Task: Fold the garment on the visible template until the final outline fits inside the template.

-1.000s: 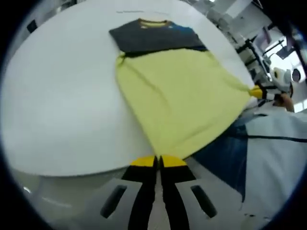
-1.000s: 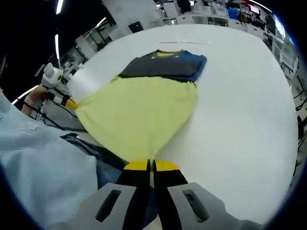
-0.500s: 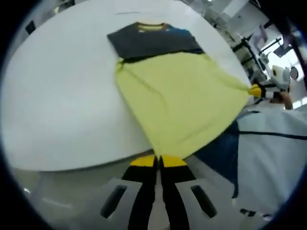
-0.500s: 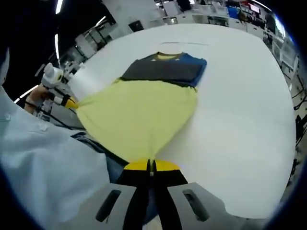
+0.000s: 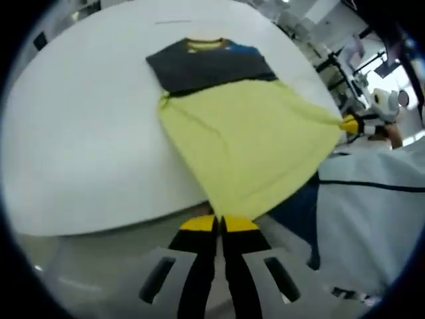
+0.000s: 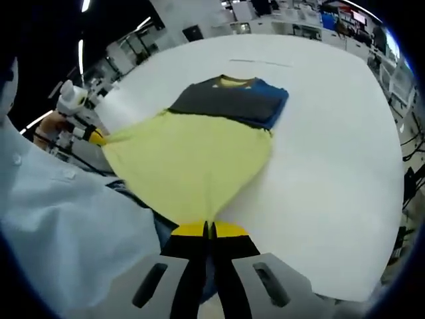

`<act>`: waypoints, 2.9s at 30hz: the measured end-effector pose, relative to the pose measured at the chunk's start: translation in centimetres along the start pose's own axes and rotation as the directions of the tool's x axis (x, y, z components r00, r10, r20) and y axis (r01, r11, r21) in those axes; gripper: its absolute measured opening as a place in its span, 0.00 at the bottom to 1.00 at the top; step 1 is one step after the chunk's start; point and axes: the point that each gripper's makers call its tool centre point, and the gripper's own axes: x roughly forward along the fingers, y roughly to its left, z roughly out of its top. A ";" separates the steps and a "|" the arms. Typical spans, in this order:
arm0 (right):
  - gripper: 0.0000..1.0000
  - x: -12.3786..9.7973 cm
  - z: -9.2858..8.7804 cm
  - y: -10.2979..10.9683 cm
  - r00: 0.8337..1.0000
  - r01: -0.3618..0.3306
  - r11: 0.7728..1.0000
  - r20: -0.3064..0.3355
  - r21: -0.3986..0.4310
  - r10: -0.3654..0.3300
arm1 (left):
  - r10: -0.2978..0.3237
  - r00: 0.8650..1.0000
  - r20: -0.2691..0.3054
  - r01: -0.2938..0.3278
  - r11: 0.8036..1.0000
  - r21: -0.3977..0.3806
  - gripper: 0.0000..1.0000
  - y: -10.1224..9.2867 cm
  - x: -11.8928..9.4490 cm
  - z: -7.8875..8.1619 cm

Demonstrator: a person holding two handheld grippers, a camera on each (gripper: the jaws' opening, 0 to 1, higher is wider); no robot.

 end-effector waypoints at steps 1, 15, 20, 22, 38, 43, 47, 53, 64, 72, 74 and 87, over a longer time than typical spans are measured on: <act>0.03 -0.1 0.0 0.1 1.000 0.001 1.000 -0.001 -0.001 -0.001 | 0.002 1.000 -0.006 -0.002 1.000 0.002 0.00 0.0 -0.1 -0.1; 0.03 -1.5 -0.1 0.8 1.000 -0.024 1.000 -0.020 -0.014 0.023 | 0.008 0.999 -0.039 -0.006 0.999 0.038 0.00 -1.0 -1.6 -0.4; 0.02 -2.0 -0.1 1.2 0.999 -0.043 0.999 -0.022 -0.028 0.043 | 0.008 0.999 -0.042 -0.007 0.999 0.036 0.00 -1.0 -1.7 -0.5; 0.02 -2.1 -0.1 1.3 0.999 -0.045 0.998 -0.030 -0.034 0.044 | 0.006 0.999 -0.050 -0.004 0.999 0.041 0.00 -1.4 -1.7 -0.8; 0.03 -2.7 1.9 1.0 0.999 -0.033 0.996 -0.013 -0.081 0.032 | 0.022 0.999 0.040 -0.022 1.000 -0.004 0.00 -0.4 -2.0 0.2; 0.03 -2.8 3.4 0.0 0.999 0.005 0.996 0.037 -0.086 -0.002 | 0.028 0.994 0.109 -0.025 0.999 -0.026 0.00 0.5 -2.2 1.6; 0.03 -2.8 4.9 -0.7 0.996 0.016 0.997 0.086 -0.073 -0.010 | 0.036 0.977 0.212 -0.026 0.998 -0.048 0.00 1.1 -2.6 3.7; 0.03 -2.4 6.2 -1.9 0.992 0.045 0.996 0.121 -0.076 -0.036 | 0.042 0.946 0.320 -0.027 0.998 -0.050 0.00 1.6 -3.4 6.4; 0.03 -2.2 9.5 -3.2 0.978 0.070 0.996 0.203 -0.062 -0.056 | 0.060 0.917 0.393 -0.046 0.998 -0.045 0.00 3.1 -3.8 10.1; 0.03 -1.9 10.9 -4.2 0.971 0.073 0.997 0.231 -0.037 -0.063 | 0.064 0.895 0.441 -0.051 0.998 -0.041 0.00 4.1 -3.8 12.6; 0.03 -1.9 11.5 -4.5 0.967 0.067 0.997 0.247 -0.031 -0.057 | 0.056 0.891 0.451 -0.045 0.998 -0.035 0.00 4.4 -3.8 13.1; 0.03 -1.1 15.2 -6.5 0.939 0.065 0.998 0.338 -0.008 -0.058 | 0.075 0.882 0.464 -0.080 0.997 -0.009 0.00 5.8 -3.6 16.4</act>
